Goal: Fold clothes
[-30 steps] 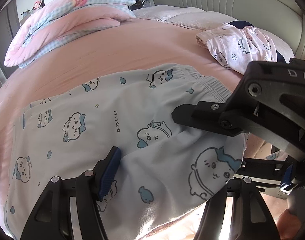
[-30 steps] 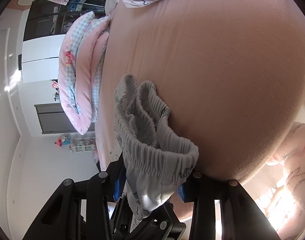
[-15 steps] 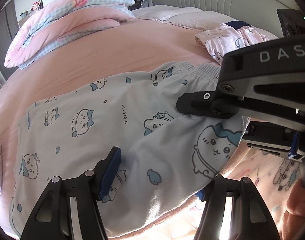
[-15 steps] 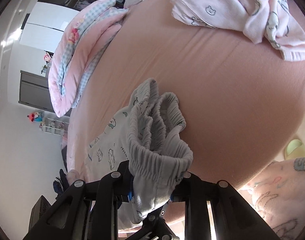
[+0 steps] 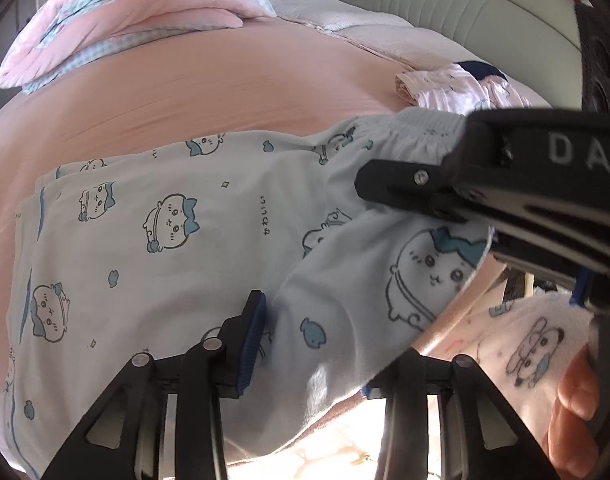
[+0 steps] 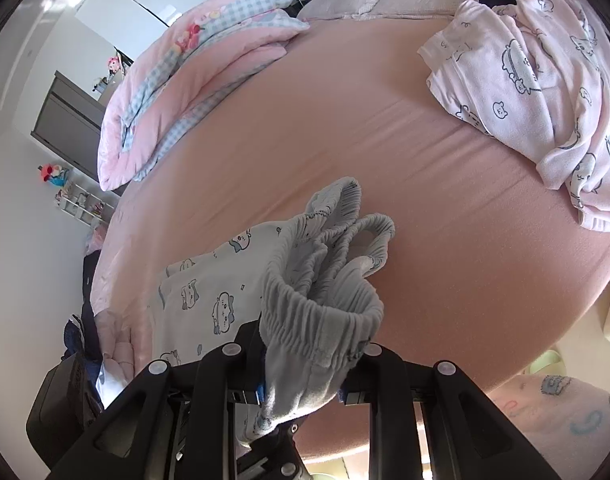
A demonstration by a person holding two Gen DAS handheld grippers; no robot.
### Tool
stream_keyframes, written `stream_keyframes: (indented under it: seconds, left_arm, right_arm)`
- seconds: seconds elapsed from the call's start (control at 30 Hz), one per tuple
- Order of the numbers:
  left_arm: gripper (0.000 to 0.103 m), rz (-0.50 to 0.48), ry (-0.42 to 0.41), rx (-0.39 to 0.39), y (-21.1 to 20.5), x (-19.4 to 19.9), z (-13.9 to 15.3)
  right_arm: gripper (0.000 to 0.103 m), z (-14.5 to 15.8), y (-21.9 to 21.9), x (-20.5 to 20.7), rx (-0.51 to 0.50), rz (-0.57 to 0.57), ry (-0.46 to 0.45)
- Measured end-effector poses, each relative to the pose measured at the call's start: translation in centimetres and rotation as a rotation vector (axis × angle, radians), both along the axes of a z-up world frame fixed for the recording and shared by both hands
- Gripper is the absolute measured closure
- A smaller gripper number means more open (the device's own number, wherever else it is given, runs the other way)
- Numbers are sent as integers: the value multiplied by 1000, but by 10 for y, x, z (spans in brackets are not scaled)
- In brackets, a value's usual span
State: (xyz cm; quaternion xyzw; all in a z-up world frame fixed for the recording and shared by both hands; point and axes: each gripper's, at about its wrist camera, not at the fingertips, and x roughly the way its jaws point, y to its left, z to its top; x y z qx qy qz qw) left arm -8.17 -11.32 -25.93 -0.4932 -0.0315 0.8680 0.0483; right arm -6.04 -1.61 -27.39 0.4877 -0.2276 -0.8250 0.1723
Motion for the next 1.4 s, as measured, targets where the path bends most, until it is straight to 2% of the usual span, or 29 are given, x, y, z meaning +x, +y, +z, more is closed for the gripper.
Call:
stream_keyframes:
  seconds: [0.07,0.17,0.27,0.37,0.47,0.57,0.63,0.67,0.7,0.73,0.87,0.97,1.03,1.1,1.33,1.4]
  left_arm:
    - [50,-4,-12,-33,-4,12,5]
    - [42,59,-22,-51,-21,33,8]
    - [41,151,-37,-145,-44,55,6]
    - [41,201,-36,-282,-60,75,7]
    - [41,190,-33,-489,-61,94,3]
    - [38,110,44,-801,-49,113,-7]
    - [29,28,109,-999,-38,122,-16]
    - [24,-18,127,-1073,-33,125,-23]
    - [24,-59,131,-1128,-30,125,-31]
    - [24,-91,132,-1156,-29,122,-35]
    - [23,-150,139,-1163,-29,121,-34]
    - [23,-159,126,-1118,-31,127,-22]
    - [23,-168,124,-1118,-35,127,-23]
    - [20,-174,116,-1138,-35,124,-28]
    - [11,-189,69,-1030,-46,113,-24]
    - [6,-207,71,-1048,-46,110,-25]
  right_arm:
    - [81,0,2,-1,8,2,-10]
    - [81,2,6,-2,-7,2,-16]
    - [81,4,5,-5,-26,0,-24]
    - [81,5,7,-6,-42,4,-31]
    - [81,4,12,-6,-56,2,-49]
    - [81,2,15,-7,-77,-3,-65]
    - [81,1,17,-7,-81,-2,-70]
    - [81,0,18,-6,-78,-1,-72]
    - [81,0,19,-5,-75,0,-73]
    - [81,-1,19,-5,-75,2,-75]
    - [81,-2,19,-5,-72,7,-83]
    - [81,-2,18,-6,-75,10,-87]
    - [81,-2,18,-8,-82,7,-97]
    - [81,-3,20,-8,-94,5,-105]
    - [81,-1,17,-8,-89,22,-106]
    - [81,-2,16,-9,-81,28,-113]
